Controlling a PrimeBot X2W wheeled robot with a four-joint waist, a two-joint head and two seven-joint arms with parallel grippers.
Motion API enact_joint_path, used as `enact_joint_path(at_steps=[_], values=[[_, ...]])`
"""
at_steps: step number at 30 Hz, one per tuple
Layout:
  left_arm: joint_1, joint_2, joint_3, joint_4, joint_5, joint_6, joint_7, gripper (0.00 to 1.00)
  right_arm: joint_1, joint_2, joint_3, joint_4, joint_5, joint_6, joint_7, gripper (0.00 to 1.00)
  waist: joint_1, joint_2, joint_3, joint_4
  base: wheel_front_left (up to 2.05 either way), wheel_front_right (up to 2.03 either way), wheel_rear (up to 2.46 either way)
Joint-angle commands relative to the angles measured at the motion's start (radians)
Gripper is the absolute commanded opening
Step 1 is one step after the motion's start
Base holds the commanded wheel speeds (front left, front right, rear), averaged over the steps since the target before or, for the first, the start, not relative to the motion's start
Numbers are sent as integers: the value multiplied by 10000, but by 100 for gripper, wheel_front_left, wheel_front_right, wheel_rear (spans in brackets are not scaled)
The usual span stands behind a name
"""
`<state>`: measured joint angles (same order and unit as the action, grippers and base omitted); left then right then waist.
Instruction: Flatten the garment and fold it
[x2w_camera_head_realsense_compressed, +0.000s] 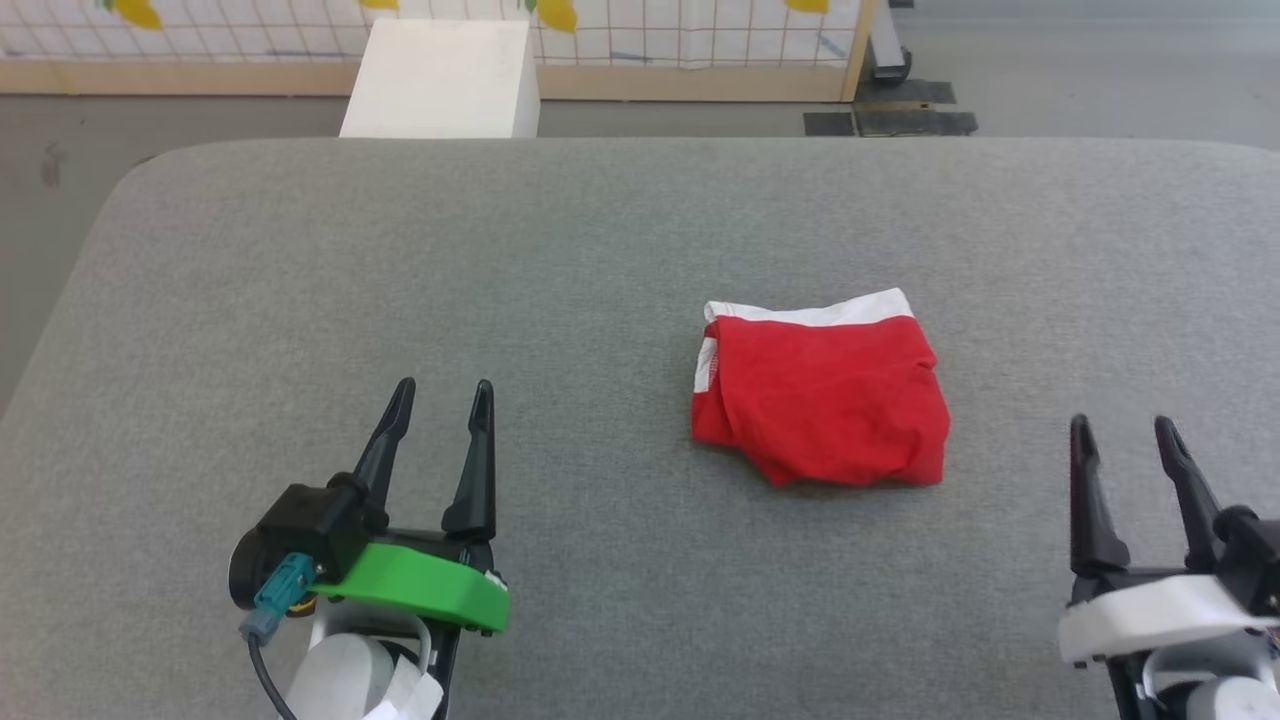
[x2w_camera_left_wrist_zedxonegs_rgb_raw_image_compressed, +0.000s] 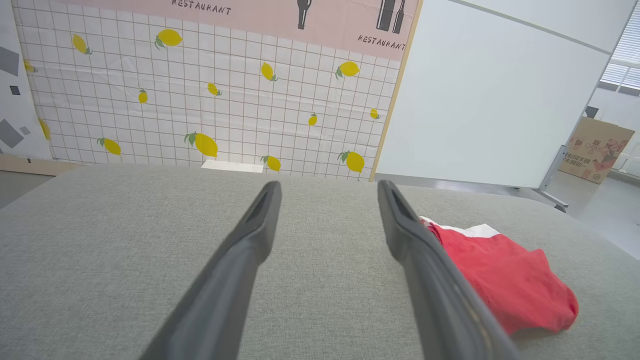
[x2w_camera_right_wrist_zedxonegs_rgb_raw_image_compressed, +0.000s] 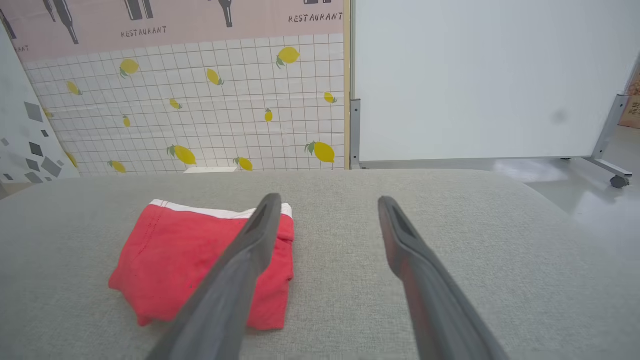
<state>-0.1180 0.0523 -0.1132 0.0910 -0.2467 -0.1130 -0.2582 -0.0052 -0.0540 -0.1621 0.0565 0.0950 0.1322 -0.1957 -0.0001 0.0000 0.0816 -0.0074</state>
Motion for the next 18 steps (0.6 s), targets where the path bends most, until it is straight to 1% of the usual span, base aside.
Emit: enact_joint_path(at_steps=[1, 9, 11, 13, 15, 17, 18], values=[[179, -20, 23, 2, -70, 6, -36, 100, 129, 32, -48, 24, -49, -15, -84, 100, 1, 0, -61, -75, 0, 0, 0], [188, -20, 31, -29, -22, -21, -36, 100, 130, 35, 76, 60, 41, -15, -56, 100, 1, 0, -34, -35, 0, 0, 0], [173, -20, 28, -43, -16, -25, -36, 100, -40, 36, 171, 121, 393, -15, 138, 100, 1, 0, 12, -13, 0, 0, 0], [142, -20, 17, -47, -8, -33, -36, 100, -357, 36, 179, 334, 1743, -15, 669, 100, 1, 0, 83, 15, 0, 0, 0], [81, -20, -27, -43, 3, -43, -36, 100, -755, 36, 36, 630, 3393, -15, 1592, 100, 1, 0, 172, 74, 0, 0, 0], [8, -20, -77, -57, 15, -52, -36, 100, -1246, 36, -324, 958, 4827, -15, 2637, 100, 1, 0, 280, 140, 0, 0, 0], [-40, -20, -96, -69, 18, -57, -36, 100, -1539, 36, -584, 1258, 5568, -15, 3338, 100, 1, 0, 339, 177, 0, 0, 0]])
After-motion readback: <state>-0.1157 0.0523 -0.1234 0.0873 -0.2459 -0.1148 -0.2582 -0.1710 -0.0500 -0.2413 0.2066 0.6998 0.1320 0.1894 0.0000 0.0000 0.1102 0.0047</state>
